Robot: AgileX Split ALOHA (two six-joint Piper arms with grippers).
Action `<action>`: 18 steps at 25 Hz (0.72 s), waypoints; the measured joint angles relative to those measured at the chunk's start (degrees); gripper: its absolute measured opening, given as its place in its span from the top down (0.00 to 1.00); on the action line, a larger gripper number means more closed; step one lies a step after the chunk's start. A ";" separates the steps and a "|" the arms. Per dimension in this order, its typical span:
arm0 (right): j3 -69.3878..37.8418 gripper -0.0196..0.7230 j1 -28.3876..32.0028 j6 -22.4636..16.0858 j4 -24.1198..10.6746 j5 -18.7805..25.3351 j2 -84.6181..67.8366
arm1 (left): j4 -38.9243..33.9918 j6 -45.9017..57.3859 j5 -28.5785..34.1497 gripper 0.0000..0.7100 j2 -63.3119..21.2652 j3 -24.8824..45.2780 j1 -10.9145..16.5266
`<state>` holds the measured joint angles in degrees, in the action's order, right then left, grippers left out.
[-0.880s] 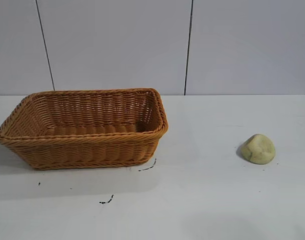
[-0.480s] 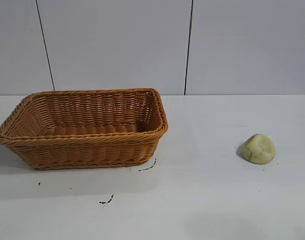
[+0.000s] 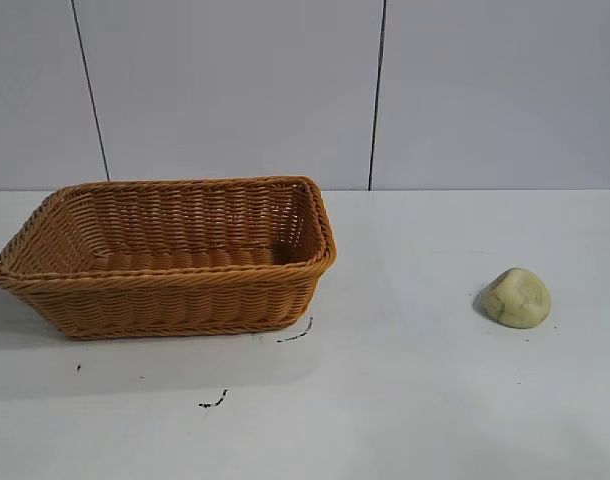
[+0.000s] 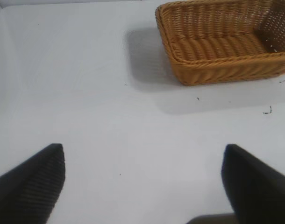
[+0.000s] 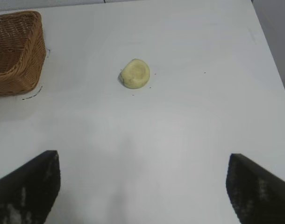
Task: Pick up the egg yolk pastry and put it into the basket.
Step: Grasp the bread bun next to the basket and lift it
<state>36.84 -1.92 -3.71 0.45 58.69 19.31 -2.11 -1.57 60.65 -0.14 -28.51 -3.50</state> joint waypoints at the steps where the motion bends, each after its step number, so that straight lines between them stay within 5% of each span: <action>1: 1.71 0.04 0.00 0.00 -0.02 0.00 3.80 | 0.00 0.00 0.00 0.02 0.00 0.00 0.00; 18: 30.01 0.04 0.00 1.57 -0.45 0.68 64.70 | 0.00 0.00 0.00 0.02 0.00 0.00 0.00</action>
<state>66.84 -1.92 -2.14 0.00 59.37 84.01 -2.11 -1.57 60.65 -0.14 -28.51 -3.50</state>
